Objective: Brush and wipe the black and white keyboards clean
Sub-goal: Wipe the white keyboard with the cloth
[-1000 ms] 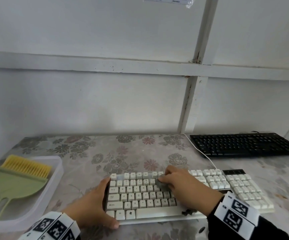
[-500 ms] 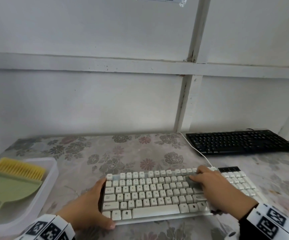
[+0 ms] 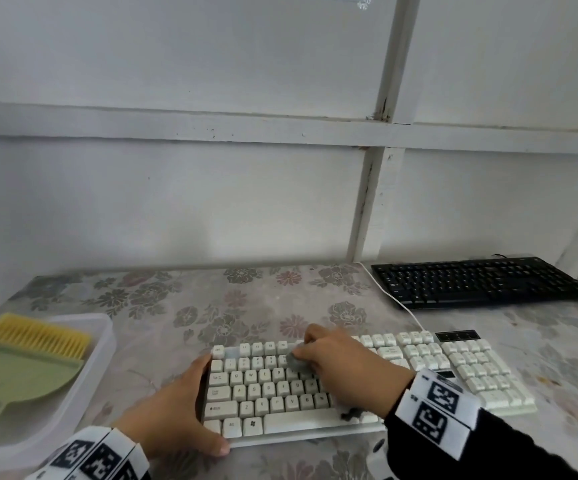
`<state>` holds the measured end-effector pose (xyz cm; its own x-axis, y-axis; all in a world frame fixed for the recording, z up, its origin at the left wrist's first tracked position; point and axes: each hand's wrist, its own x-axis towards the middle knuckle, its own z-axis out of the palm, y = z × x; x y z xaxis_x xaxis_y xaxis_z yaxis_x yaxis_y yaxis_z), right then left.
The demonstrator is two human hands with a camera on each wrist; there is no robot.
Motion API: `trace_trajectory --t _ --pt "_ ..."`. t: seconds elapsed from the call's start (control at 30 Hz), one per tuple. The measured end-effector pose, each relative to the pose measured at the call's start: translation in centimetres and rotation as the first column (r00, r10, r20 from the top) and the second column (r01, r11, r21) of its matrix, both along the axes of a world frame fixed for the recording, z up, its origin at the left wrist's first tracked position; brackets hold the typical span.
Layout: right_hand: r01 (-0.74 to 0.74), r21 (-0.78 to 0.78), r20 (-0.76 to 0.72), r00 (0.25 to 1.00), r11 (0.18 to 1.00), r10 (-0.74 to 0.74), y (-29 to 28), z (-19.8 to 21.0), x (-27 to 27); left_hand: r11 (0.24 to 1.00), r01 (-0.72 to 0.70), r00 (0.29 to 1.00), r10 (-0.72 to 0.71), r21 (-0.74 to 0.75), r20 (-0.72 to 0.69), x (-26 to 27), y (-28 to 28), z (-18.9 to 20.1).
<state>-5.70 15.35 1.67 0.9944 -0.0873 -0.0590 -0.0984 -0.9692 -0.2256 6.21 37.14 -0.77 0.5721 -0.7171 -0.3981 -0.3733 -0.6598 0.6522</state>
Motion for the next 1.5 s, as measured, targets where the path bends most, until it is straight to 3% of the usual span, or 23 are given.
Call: trace_trajectory --t 0.2,0.47,0.63,0.8,0.9,1.17,1.3,1.5 --pt "0.028 -0.063 0.022 0.999 0.998 -0.027 -2.3 -1.1 -1.9 1.000 0.005 1.000 -0.005 -0.004 0.017 0.0 0.0 -0.1" --pt "0.223 0.004 0.004 0.975 0.975 -0.223 -6.0 -0.6 -5.5 1.000 0.010 0.999 -0.011 0.026 0.033 0.0 0.0 -0.1" --pt "0.351 -0.093 -0.051 0.933 0.932 -0.357 -7.4 1.0 -5.5 0.999 0.018 1.000 -0.018 0.029 0.017 0.3 0.2 -0.4" --pt "0.165 0.217 0.013 0.985 0.962 -0.172 -3.1 1.5 -2.8 1.000 0.024 1.000 -0.024 -0.012 -0.016 0.6 0.0 -1.0" --pt "0.087 0.115 0.001 0.996 0.990 -0.087 -2.1 0.0 -2.1 0.999 0.029 1.000 -0.029 -0.017 0.006 1.1 0.0 -1.8" --pt "0.305 -0.106 -0.057 0.948 0.946 -0.312 -8.1 -0.9 -6.9 0.998 -0.025 0.982 0.035 -0.056 0.188 3.4 0.3 -7.0" --pt "0.341 0.014 0.007 0.940 0.940 -0.341 -10.2 0.0 -7.6 0.999 -0.015 0.976 0.026 -0.051 0.217 4.7 0.1 -8.7" --pt "0.367 0.003 -0.005 0.930 0.930 -0.367 -10.9 -0.9 -8.9 0.999 -0.004 0.969 0.014 -0.038 0.245 5.5 0.1 -10.1"
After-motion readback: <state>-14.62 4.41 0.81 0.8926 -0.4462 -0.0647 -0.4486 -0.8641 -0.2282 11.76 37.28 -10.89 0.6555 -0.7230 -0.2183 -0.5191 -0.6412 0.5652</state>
